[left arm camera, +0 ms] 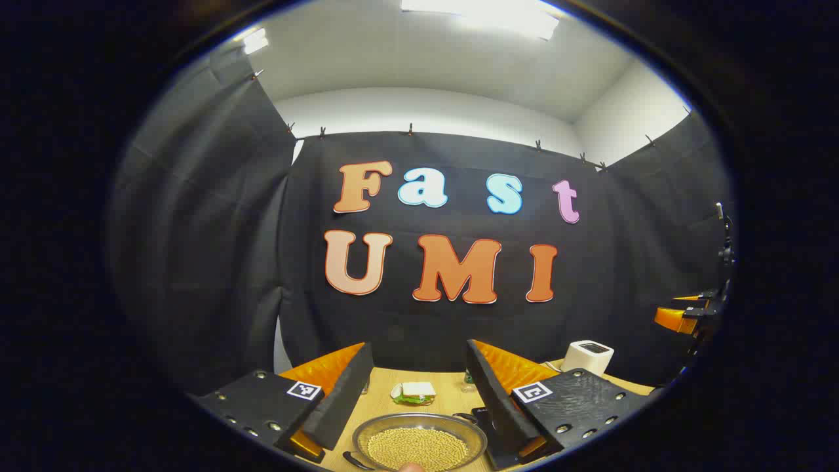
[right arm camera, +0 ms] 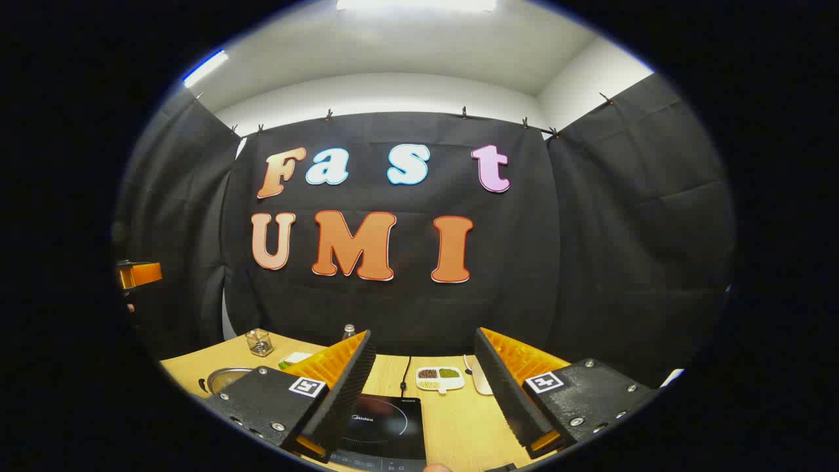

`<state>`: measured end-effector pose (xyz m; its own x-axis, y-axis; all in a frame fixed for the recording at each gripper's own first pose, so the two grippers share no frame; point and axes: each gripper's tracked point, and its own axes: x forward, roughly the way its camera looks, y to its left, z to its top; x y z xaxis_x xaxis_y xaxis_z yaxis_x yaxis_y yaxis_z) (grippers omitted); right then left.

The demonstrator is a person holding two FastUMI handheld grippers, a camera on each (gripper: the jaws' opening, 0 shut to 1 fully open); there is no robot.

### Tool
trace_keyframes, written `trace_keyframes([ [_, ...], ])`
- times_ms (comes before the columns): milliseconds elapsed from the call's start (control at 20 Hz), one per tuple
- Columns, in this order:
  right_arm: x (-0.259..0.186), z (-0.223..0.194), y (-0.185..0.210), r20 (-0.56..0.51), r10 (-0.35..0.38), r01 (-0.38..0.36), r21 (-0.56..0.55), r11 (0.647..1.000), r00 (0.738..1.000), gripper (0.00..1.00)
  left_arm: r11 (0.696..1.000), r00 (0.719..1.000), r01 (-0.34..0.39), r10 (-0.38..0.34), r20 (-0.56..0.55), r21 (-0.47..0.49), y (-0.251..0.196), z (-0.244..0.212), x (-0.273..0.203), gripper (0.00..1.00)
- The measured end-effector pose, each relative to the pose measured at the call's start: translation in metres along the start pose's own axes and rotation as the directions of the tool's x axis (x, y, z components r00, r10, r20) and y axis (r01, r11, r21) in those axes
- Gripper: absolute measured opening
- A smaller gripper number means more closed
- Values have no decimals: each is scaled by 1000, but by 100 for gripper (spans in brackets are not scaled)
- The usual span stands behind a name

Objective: First push the handle of the pot to place it horizontally, then grasp the pot with both hands and set it on the induction cooktop.

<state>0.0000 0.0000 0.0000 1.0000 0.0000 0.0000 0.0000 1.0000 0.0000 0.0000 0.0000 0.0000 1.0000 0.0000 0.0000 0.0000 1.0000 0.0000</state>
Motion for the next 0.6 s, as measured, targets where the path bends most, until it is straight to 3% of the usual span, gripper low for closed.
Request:
trace_keyframes([
  [300,7,0,1,-1,6,-6,4,1000,1000,100,999,1000,10,-10,20,-37,12,25,5,89],
  [400,9,-1,0,-3,6,-6,10,1000,1000,100,1000,1000,-15,15,13,-15,22,20,8,88],
  [450,10,-3,1,-5,6,-6,12,1000,1000,95,1000,1000,-24,24,1,4,24,13,7,88],
  [500,10,-3,1,-8,8,-8,13,1000,1000,100,1000,1000,-21,21,-8,18,22,9,6,90],
  [600,12,-4,1,-15,9,-9,15,1000,1000,95,1000,1000,2,-1,-30,26,15,3,7,90],
])
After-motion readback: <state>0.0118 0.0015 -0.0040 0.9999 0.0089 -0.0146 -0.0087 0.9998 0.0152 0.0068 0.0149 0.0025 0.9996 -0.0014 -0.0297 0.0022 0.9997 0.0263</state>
